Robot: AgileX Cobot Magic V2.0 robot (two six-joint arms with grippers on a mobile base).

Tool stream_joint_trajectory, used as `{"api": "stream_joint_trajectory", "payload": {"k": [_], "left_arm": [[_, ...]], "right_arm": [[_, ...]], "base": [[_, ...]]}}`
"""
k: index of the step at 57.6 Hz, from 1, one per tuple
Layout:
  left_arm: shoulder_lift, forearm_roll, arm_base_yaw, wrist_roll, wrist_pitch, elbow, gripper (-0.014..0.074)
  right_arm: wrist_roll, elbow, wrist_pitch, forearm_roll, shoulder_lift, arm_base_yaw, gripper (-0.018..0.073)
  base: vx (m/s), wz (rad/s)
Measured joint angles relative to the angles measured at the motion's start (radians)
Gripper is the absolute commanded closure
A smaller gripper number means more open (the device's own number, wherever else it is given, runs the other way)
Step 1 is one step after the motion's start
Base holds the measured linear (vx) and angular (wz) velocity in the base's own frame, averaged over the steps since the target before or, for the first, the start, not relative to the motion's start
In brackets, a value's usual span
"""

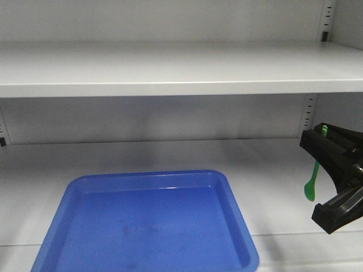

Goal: Sort red and green spoons into left cabinet
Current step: 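Drive up to the open cabinet shelf holding the blue tray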

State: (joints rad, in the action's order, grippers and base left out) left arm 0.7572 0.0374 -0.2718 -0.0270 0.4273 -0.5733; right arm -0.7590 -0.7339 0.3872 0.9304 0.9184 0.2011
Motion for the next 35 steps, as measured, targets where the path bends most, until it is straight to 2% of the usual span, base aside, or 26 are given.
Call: {"api": "stream_joint_trajectory", "payload": {"k": [35], "left_arm": [[0.0, 0.0, 0.0, 0.0, 0.0, 0.0, 0.0485]], "right_arm": [[0.0, 0.0, 0.0, 0.0, 0.0, 0.0, 0.0568]], "base": [[0.09, 0.07]]}}
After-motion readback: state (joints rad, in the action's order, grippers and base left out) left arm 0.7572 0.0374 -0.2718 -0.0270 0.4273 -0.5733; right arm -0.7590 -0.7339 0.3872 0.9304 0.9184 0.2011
